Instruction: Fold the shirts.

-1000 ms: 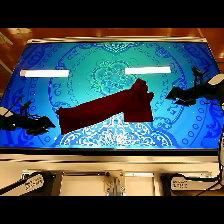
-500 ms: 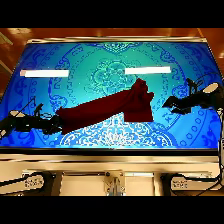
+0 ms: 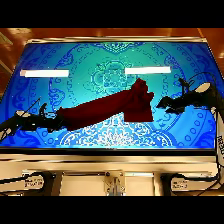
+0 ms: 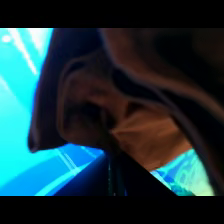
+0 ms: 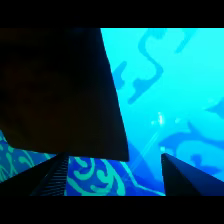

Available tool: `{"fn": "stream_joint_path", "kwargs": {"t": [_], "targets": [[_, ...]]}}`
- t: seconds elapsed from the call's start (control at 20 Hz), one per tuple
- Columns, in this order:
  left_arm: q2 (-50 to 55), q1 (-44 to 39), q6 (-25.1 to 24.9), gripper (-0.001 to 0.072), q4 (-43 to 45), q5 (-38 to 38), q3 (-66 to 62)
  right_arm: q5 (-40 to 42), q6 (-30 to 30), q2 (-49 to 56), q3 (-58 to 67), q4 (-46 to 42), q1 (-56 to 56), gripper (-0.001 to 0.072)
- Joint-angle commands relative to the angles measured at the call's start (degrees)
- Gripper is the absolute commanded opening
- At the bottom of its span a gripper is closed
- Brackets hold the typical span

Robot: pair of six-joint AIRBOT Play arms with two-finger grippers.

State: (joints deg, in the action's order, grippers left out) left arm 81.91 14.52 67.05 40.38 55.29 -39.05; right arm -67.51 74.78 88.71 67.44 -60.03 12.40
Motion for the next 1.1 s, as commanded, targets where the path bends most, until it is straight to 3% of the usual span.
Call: {"fn": "stream_joint_path", "kwargs": {"t": [0.0, 0.1, 0.5, 0.7, 0.85, 1.05], "targets": [[-1.0, -0.3, -2.1, 0.0042, -1.4, 4.0, -0.2, 4.4, 1.1, 3.4, 0.0, 4.9, -3.0, 0.0684], [-3.0, -0.2, -2.1, 0.0042, -1.4, 4.2, -0.2, 4.9, 1.0, 6.4, 0.0, 10.1, -2.9, 0.0684], [-11.1, -0.3, -4.9, 0.0043, -1.4, 3.2, -0.2, 4.9, 1.9, 13.5, 0.0, 12.8, -7.6, 0.0664], [-13.7, -0.3, -7.0, 0.0042, -1.4, 3.5, -1.2, 6.3, 1.8, 13.4, 0.1, 18.3, -10.7, 0.0071], [-18.2, -0.2, -7.0, 0.0042, -1.4, 3.5, -7.1, 6.9, -9.4, 7.5, 0.3, 27.1, -10.3, 0.0064], [-27.7, -0.2, -8.3, 0.0042, -1.4, 3.0, -24.7, 5.7, -14.3, -10.0, 7.9, 27.6, -8.1, 0.0063]]}}
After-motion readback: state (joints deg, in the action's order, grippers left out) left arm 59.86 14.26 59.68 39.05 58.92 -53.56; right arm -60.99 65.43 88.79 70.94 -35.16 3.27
